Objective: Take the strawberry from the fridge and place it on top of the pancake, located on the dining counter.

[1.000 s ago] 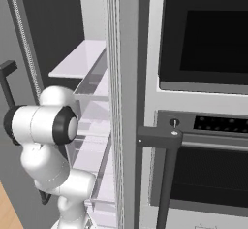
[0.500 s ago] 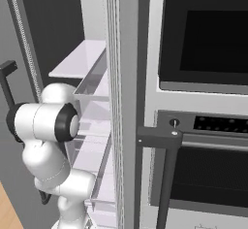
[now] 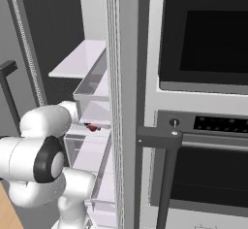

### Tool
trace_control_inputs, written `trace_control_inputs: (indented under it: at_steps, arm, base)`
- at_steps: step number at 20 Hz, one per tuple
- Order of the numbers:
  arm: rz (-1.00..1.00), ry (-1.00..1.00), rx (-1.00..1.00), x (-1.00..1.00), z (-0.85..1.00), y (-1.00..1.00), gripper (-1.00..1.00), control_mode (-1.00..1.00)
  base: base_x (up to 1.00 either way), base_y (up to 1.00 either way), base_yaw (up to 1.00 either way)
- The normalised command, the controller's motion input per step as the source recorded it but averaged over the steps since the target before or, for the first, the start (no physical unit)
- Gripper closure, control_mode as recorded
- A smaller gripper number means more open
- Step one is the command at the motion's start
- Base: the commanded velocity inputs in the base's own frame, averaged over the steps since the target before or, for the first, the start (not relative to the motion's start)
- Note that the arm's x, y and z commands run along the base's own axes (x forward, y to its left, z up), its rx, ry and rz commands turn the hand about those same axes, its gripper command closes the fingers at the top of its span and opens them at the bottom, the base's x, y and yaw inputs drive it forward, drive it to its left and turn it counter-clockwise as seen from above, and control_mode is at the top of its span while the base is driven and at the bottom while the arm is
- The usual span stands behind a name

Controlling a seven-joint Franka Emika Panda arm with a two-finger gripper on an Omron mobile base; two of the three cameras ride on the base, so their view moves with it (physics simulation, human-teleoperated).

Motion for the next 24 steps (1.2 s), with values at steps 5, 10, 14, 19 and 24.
trace_control_inputs:
  at_steps: [5, 10, 14, 19, 24]
  arm:
    - [0.00, -0.09, 0.00, -0.93, 0.79, 0.00, 1.00, -1.00]
    - [0.00, -0.02, -0.01, -0.98, 0.98, 0.15, 1.00, -1.00]
    - [0.00, -0.14, -0.01, -1.00, 0.75, 0.11, 1.00, -1.00]
    - [0.00, -0.13, 0.00, -0.80, 0.75, 0.00, 1.00, -1.00]
    - [0.01, 0.05, -0.06, -0.09, 0.38, -0.01, 1.00, -1.00]
  base:
    - [0.00, 0.00, 0.00]
    - [0.00, 0.00, 0.00]
    - [0.00, 0.00, 0.00]
    - [0.00, 0.00, 0.00]
    - [0.00, 0.00, 0.00]
